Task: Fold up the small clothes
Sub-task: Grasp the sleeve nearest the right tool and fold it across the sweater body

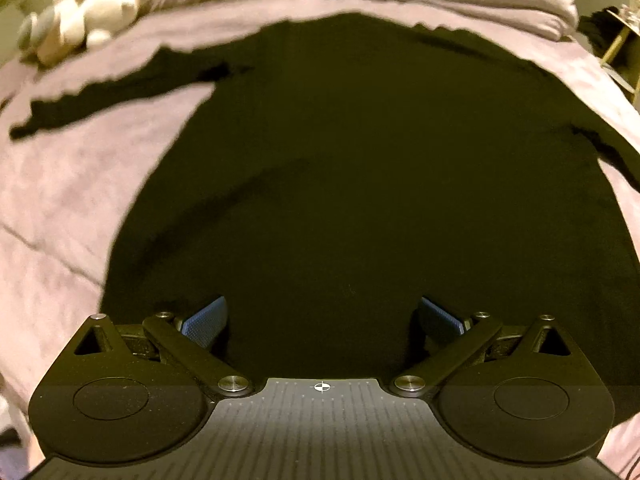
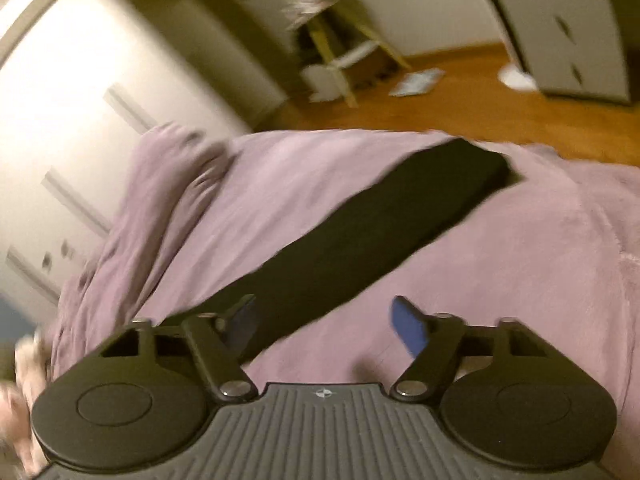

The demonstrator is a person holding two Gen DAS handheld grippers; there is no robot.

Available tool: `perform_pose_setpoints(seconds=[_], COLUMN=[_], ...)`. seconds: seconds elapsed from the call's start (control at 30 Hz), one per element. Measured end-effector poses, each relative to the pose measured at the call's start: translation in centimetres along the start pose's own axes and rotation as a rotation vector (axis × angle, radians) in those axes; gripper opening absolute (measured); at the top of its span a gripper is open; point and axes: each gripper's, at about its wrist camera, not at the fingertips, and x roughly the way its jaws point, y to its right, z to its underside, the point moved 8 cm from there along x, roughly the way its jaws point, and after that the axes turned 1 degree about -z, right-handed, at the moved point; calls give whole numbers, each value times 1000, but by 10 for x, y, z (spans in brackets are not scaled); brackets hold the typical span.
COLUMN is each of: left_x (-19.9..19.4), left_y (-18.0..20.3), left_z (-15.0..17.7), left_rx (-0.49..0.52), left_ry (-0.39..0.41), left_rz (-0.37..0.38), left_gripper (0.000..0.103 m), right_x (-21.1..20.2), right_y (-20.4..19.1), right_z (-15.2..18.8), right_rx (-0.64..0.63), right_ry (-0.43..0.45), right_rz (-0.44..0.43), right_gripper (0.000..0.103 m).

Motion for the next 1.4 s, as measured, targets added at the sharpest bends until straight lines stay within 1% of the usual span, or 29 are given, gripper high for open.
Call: perform_pose_setpoints(seconds=[0.03, 0.07, 0.17, 0.23, 0.3, 0.4, 0.47, 0.5, 0.57, 0.63, 0.7, 0.73, 0.8, 0.83, 0.9, 0.93, 0.97, 1.0, 1.03, 1.07, 1.1, 1.13, 1.2, 1.23, 1.3, 1.4], left_x=[5, 8, 11, 13, 14, 16, 17, 16, 16, 17, 16, 15, 11, 8, 1, -4, -8, -12, -15, -19, -22, -25, -24, -22, -12, 8], left_y=[-1, -2, -5, -5, -6, -8, -8, -8, -9, -10, -9, -10, -11, -12, -14, -15, -15, -15, -14, -13, -12, -10, -5, 0, 11, 34], left_z=[3, 5, 8, 9, 10, 9, 10, 11, 12, 12, 13, 13, 11, 8, -2, -8, -15, -23, -31, -39, -47, -56, -69, -75, -88, -108], left_rx=[-17, -31, -51, -48, -55, -71, -73, -73, -74, -77, -80, -84, -86, -88, -98, -106, -112, -119, -126, -133, -137, -140, -133, -129, -124, -110], left_ry=[-24, -37, -30, -34, -42, -58, -59, -57, -51, -39, -30, -30, -33, -29, 3, 25, 40, 56, 71, 89, 107, 130, 151, 155, 151, 129], left_rz=[-3, -4, 3, 7, 17, 40, 49, 52, 55, 56, 56, 56, 50, 47, 58, 73, 94, 121, 149, 178, 201, 225, 275, 298, 348, 418], left_gripper=[103, 103, 103, 103, 103, 103, 103, 103, 103, 103, 103, 103, 103, 103, 98, 93, 91, 91, 91, 91, 91, 91, 92, 92, 92, 92], right_x=[7, 13, 27, 36, 46, 58, 61, 64, 65, 69, 69, 67, 59, 55, 45, 38, 31, 24, 18, 13, 10, 9, 8, 10, 15, 17], right_y=[9, 19, 43, 52, 58, 73, 75, 72, 65, 57, 44, 31, -15, -46, -116, -158, -188, -217, -243, -264, -277, -286, -285, -278, -261, -223], right_z=[-4, -10, -23, -29, -38, -49, -55, -57, -58, -59, -59, -61, -60, -54, -29, -6, 14, 38, 64, 92, 116, 138, 164, 173, 177, 181], right_rx=[24, 47, 97, 136, 193, 266, 272, 252, 176, 101, 43, 0, -139, -230, -402, -490, -551, -612, -677, -736, -773, -788, -745, -708, -653, -590], right_ry=[4, 10, 33, 33, 47, 67, 88, 90, 90, 78, 73, 80, 116, 127, 120, 93, 66, 36, -1, -54, -112, -171, -258, -301, -345, -405], right_rz=[10, 24, 49, 38, 22, -5, -6, 5, 49, 99, 124, 128, 81, 33, -109, -219, -300, -383, -460, -519, -546, -566, -593, -581, -528, -442], right_gripper=[57, 57, 57, 57, 55, 55, 55, 52, 37, 13, 5, 5, 5, 5, 5, 5, 5, 5, 9, 16, 39, 52, 54, 54, 54, 54])
